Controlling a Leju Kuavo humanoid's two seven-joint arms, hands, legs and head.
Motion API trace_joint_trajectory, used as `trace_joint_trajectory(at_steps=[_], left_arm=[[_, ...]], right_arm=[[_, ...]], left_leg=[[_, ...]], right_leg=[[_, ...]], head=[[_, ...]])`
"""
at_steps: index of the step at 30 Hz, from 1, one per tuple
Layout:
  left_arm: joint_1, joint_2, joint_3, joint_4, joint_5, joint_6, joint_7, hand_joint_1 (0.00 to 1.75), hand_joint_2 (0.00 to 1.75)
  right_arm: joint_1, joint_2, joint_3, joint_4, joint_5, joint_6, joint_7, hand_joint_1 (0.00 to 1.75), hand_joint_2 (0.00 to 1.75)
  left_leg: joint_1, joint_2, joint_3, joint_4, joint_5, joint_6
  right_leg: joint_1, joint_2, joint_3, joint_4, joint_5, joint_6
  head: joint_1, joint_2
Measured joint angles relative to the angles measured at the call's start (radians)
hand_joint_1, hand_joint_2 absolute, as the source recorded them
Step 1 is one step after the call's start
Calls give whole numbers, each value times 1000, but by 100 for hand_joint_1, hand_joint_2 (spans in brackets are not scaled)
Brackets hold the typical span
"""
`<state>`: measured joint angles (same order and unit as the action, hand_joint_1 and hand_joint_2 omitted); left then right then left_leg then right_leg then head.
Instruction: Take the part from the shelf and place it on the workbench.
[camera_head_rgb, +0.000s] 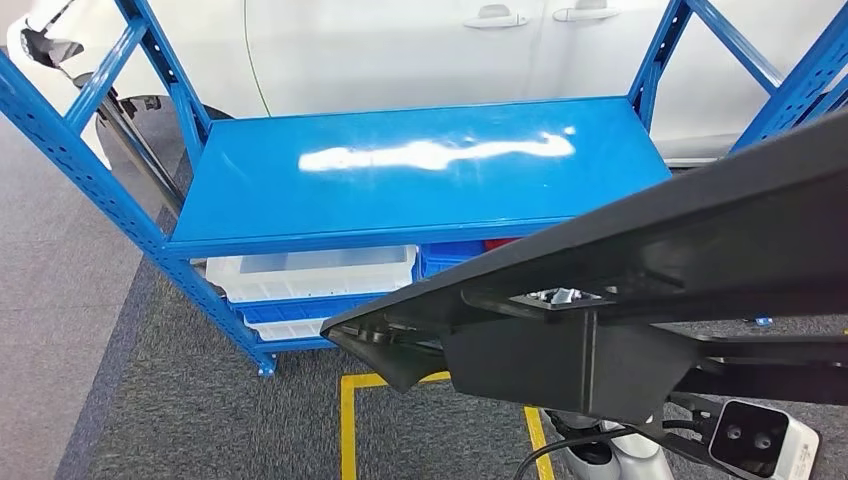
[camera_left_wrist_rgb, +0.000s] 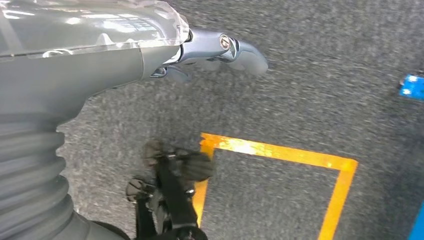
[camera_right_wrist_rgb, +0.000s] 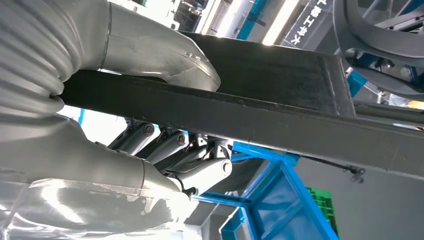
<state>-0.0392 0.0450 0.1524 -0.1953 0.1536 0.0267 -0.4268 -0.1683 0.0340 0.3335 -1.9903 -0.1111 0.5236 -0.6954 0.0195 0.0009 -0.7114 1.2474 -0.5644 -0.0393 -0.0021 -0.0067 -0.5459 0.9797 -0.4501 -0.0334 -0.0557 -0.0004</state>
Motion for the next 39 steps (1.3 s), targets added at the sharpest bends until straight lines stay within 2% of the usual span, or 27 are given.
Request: trace_joint_trajectory(at_steps=[1, 2, 3, 4, 6, 8, 10, 11, 13, 15, 16, 17, 19, 21, 22, 23, 25, 26, 27, 29, 30, 31, 32, 33, 35, 37, 39], left_arm=[[-1, 0, 0, 0, -2, 0, 1, 0, 175], [-1, 0, 0, 0, -4, 0, 2, 0, 175], [-1, 0, 0, 0, -6, 0, 4, 0, 175], [-2, 0, 0, 0, -7, 0, 6, 0, 175], [-7, 3, 0, 0, -8, 0, 15, 0, 175], [-10, 6, 0, 0, -9, 1, 28, 0, 175], [-9, 8, 1, 0, -10, 3, 46, 0, 175], [-9, 8, 2, 0, -10, 4, 58, 0, 175], [-8, 9, 5, 0, -10, 6, 88, 0, 175], [-7, 11, 7, 0, -10, 4, 127, 0, 175], [-7, 13, 7, 0, -10, 2, 149, 0, 175], [-6, 15, 7, 0, -10, -1, 173, 0, 175], [-5, 17, 8, 0, -8, -6, 228, 0, 175], [-3, 19, 8, 0, -5, -9, 286, 0, 175], [-2, 20, 9, 0, -4, -10, 311, 0, 175], [0, 21, 9, 0, -4, -10, 332, 0, 175], [6, 23, 11, 0, -4, -7, 359, 0, 175], [8, 23, 12, 0, -4, -4, 367, 0, 175], [10, 24, 13, 0, -4, 1, 374, 0, 175], [13, 24, 14, 0, -4, 7, 383, 0, 175], [14, 25, 15, 0, -5, 9, 388, 0, 175], [15, 25, 15, 0, -5, 12, 394, 0, 175], [16, 24, 15, 0, -6, 16, 400, 0, 175], [17, 25, 16, 0, -6, 22, 404, 0, 175], [20, 26, 21, 0, -3, 37, 410, 0, 175], [22, 29, 29, 0, 2, 49, 413, 0, 175], [24, 31, 36, 0, 8, 59, 416, 0, 175]], right_arm=[[0, 0, 0, 1, -1, -3, 0, 175, 175], [0, 0, 0, 3, -3, -5, 0, 175, 175], [0, 0, 0, 4, -6, -6, 0, 175, 175], [0, -1, -1, 4, -11, -7, 0, 175, 175], [-1, -2, -2, 4, -20, -6, 0, 175, 175], [-2, -4, -3, 4, -25, -6, 0, 175, 175], [-2, -6, -5, 5, -26, -6, 0, 175, 175], [-2, -8, -8, 5, -26, -7, 0, 175, 175], [-1, -13, -16, 5, -26, -8, 0, 175, 175], [0, -19, -23, 5, -27, -8, 0, 175, 175], [1, -22, -26, 6, -28, -7, 0, 175, 175], [1, -25, -28, 7, -28, -6, 0, 175, 175], [0, -29, -30, 9, -28, -5, 0, 175, 175], [-2, -30, -31, 10, -27, -6, 0, 175, 175], [-2, -31, -32, 10, -26, -7, 0, 175, 175], [-3, -32, -34, 10, -25, -7, 0, 175, 175], [-3, -34, -40, 11, -24, -7, 0, 175, 175], [-3, -35, -43, 11, -24, -5, 0, 175, 175], [-3, -35, -46, 11, -24, -4, 0, 175, 175], [-2, -35, -52, 12, -23, -2, 0, 175, 175], [-1, -35, -56, 12, -23, 1, 0, 175, 175], [0, -35, -59, 12, -23, 5, 0, 175, 175], [1, -35, -64, 13, -22, 11, 0, 175, 175], [2, -35, -70, 13, -21, 18, 0, 175, 175], [4, -34, -85, 13, -18, 31, 0, 175, 175], [6, -30, -102, 12, -13, 42, 0, 175, 175], [11, -23, -119, 11, -2, 49, 0, 175, 175]], left_leg=[[0, 0, 1, 43, -3, -1], [0, 0, 18, 53, 17, -1], [0, 0, 51, 27, 46, 1], [0, 0, 102, -30, 68, 5], [-4, 0, 210, -182, 59, 15], [-11, -1, 253, -263, 37, 27], [-11, 0, 240, -271, 53, 41], [-9, 2, 232, -273, 65, 49], [-6, 8, 208, -277, 91, 60], [-7, 8, 176, -274, 116, 62], [-8, 8, 158, -271, 128, 61], [-8, 9, 140, -267, 139, 59], [-8, 9, 105, -257, 158, 54], [-10, 7, 81, -249, 175, 45], [-10, 7, 76, -249, 184, 40], [-10, 7, 73, -251, 194, 34], [-9, 5, 69, -257, 209, 21], [-8, 4, 61, -249, 195, 16], [-8, 3, 50, -221, 163, 12], [-7, 2, 15, -103, 62, 6], [-7, 3, -2, -32, 25, 3], [-7, 3, -10, 23, 11, 2], [-7, 3, -5, 48, 21, 1], [-7, 3, 19, 34, 47, 3], [-9, 2, 118, -98, 90, 14], [-13, 2, 208, -239, 86, 25], [-17, 2, 231, -285, 76, 32]], right_leg=[[2, 0, -19, 3, 12, 0], [3, 0, -37, 7, 24, 1], [3, 0, -55, 12, 33, 3], [4, 0, -71, 18, 42, 6], [6, -1, -93, 29, 59, 14], [6, -3, -102, 30, 77, 26], [4, -1, -107, 29, 85, 38], [3, 1, -114, 43, 66, 44], [-2, 6, -142, 128, -27, 53], [-5, 6, -170, 257, -112, 60], [-6, 6, -172, 302, -120, 62], [-8, 6, -159, 317, -105, 63], [-10, 6, -80, 240, -51, 60], [-7, 7, 23, 93, -52, 51], [-5, 7, 54, 42, -63, 46], [-1, 8, 67, 13, -72, 39], [-1, 6, 58, 1, -56, 25], [-2, 4, 50, -2, -46, 16], [-4, 2, 40, -5, -33, 8], [-3, 1, 14, -6, -13, -3], [-2, 1, 1, -6, -4, -5], [0, 1, -11, -5, 4, -5], [1, 1, -23, -4, 13, -5], [2, 1, -33, -3, 21, -4], [5, 0, -47, 0, 33, 0], [8, -1, -55, 3, 42, 9], [8, -3, -60, 5, 52, 20]], head=[[0, 0], [0, 0], [0, 0], [0, 0], [0, 0], [0, 0], [0, 0], [0, 0], [0, 0], [0, 0], [0, 0], [0, 0], [0, 0], [0, 0], [0, 0], [0, 0], [0, 0], [0, 0], [0, 0], [0, 0], [0, 0], [0, 0], [0, 0], [0, 0], [0, 0], [0, 0], [0, 0]])
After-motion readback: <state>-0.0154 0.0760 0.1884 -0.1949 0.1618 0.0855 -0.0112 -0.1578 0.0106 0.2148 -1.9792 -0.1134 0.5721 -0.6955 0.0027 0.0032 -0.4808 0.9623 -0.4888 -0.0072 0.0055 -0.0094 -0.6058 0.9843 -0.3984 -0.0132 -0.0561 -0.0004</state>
